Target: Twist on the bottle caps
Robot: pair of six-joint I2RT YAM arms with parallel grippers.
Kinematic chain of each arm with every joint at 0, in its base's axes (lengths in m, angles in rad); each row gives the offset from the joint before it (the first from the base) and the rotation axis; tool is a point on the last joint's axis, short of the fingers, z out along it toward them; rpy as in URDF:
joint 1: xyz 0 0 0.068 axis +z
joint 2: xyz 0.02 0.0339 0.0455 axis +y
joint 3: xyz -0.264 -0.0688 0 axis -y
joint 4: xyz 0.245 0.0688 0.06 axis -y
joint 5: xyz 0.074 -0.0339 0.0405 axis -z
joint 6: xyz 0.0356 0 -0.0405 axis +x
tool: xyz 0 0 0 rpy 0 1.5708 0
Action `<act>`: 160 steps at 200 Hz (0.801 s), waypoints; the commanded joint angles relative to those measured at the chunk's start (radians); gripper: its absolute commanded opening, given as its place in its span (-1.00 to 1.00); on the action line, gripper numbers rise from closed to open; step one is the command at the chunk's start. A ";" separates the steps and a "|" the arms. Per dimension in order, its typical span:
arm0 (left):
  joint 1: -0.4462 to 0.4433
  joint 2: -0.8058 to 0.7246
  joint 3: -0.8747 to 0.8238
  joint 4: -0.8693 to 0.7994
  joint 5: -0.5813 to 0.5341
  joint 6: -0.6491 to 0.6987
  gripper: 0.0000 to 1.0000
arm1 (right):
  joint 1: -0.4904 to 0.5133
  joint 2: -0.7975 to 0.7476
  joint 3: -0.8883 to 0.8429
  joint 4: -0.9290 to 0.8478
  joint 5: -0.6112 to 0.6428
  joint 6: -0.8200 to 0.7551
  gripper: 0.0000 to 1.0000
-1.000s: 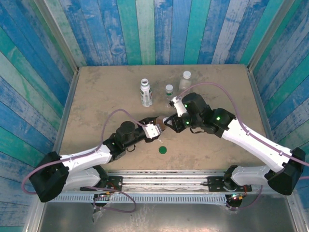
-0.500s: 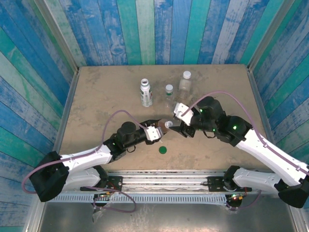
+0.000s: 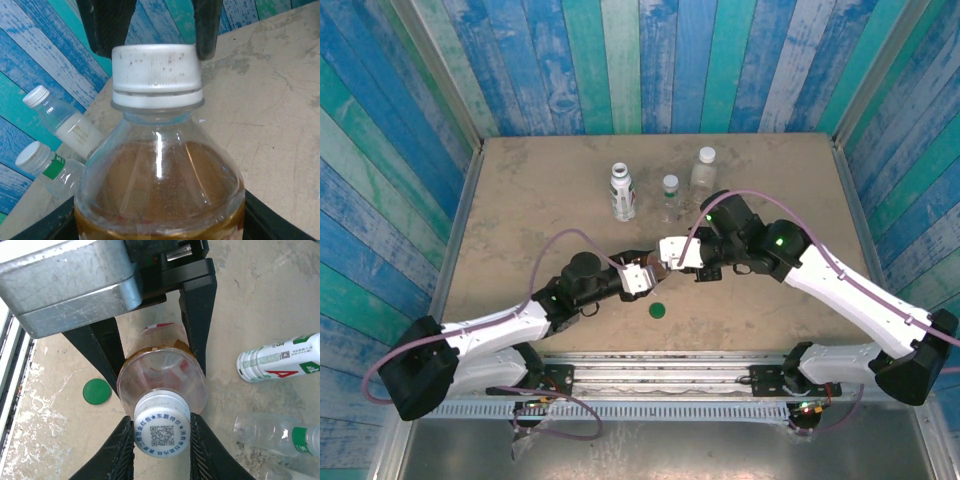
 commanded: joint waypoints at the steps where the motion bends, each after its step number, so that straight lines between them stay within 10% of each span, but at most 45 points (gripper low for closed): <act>1: -0.004 -0.030 -0.001 0.010 0.028 0.006 -0.05 | -0.002 0.004 0.004 -0.004 -0.010 0.008 -0.55; 44: -0.004 -0.044 -0.004 0.004 0.032 0.003 -0.04 | -0.002 0.024 0.001 0.004 -0.002 0.016 -0.20; 97: -0.004 -0.044 -0.002 0.008 0.025 0.000 -0.04 | -0.002 0.012 0.010 -0.005 0.003 0.101 -0.79; 160: -0.004 -0.021 -0.001 0.038 -0.023 -0.008 -0.06 | -0.003 0.029 -0.028 0.158 0.160 1.423 -0.99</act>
